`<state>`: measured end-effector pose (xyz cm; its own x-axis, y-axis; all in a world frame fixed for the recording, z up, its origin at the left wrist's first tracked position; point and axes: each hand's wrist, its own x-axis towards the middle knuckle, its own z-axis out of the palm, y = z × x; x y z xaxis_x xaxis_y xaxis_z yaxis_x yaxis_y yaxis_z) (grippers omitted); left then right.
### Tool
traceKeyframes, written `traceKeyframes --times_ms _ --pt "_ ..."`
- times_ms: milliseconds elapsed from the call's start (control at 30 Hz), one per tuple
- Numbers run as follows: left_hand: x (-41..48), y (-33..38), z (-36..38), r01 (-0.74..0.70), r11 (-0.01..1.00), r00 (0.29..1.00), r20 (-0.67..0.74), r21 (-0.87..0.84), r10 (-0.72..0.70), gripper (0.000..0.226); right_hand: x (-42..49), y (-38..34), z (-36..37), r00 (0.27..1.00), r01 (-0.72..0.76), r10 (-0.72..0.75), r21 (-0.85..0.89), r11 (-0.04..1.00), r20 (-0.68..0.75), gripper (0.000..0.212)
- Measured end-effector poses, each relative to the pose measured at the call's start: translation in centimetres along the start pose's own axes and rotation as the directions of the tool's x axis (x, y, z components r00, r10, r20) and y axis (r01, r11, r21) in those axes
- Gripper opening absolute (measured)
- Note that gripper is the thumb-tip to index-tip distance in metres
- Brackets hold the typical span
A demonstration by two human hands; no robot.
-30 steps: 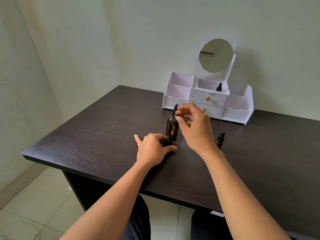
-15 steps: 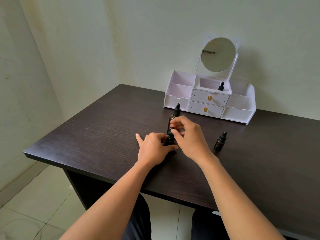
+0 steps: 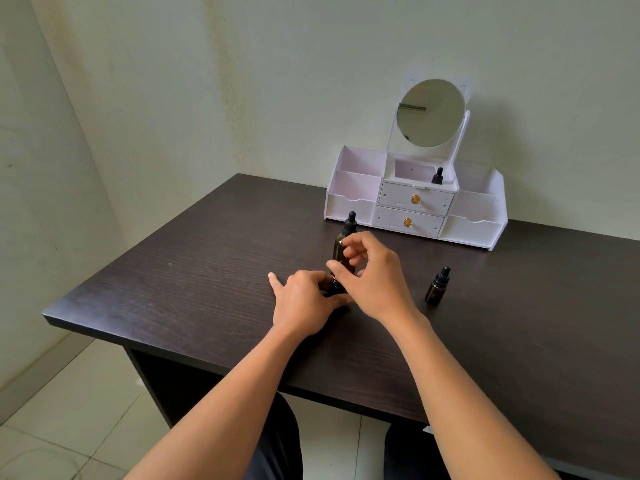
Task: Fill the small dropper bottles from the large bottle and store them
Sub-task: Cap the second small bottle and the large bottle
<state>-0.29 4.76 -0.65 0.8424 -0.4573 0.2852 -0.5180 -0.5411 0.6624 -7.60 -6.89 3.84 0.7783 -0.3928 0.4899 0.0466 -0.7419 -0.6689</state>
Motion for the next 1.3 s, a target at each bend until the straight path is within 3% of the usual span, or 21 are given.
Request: traceKeyframes --times_ms 133,267,467,633,800,933,1167,1300 --pt "0.09 -0.16 0.12 0.001 1.0 1.0 0.003 -0.005 -0.001 0.026 -0.04 0.26 0.02 0.995 -0.026 0.029 -0.039 0.999 0.098 0.035" --pt "0.04 0.12 -0.04 0.0 1.0 1.0 0.001 0.009 0.0 0.022 -0.52 0.26 0.01 0.996 -0.069 0.076 -0.126 0.99 0.054 0.051" --pt "-0.06 0.13 -0.1 0.004 1.0 1.0 0.007 -0.008 -0.004 0.023 -0.83 -0.08 -0.19 0.991 -0.066 0.075 -0.082 0.994 0.114 0.044" --pt "0.01 0.19 -0.12 0.011 1.0 1.0 0.005 -0.004 -0.011 0.029 -0.79 -0.07 -0.59 0.995 -0.099 0.1 -0.093 0.991 0.008 0.035" --pt "0.02 0.03 0.02 0.01 1.0 1.0 0.006 -0.006 -0.01 0.027 -0.85 -0.43 -0.47 0.99 -0.085 0.091 -0.055 0.995 0.11 0.046" --pt "-0.1 0.26 -0.13 0.012 1.0 1.0 0.012 -0.012 -0.011 0.029 -0.84 -0.28 -0.56 0.993 -0.102 0.107 -0.09 0.991 0.048 0.04" --pt "-0.07 0.22 -0.14 -0.001 1.0 1.0 0.018 -0.029 0.001 0.022 -0.02 0.31 -0.65 0.955 -0.131 0.118 0.031 0.991 0.272 0.062" --pt "0.13 0.01 0.01 0.0 1.0 1.0 0.007 -0.019 0.0 0.023 -0.13 0.49 -0.35 0.969 -0.155 0.143 0.047 0.987 0.202 0.048"
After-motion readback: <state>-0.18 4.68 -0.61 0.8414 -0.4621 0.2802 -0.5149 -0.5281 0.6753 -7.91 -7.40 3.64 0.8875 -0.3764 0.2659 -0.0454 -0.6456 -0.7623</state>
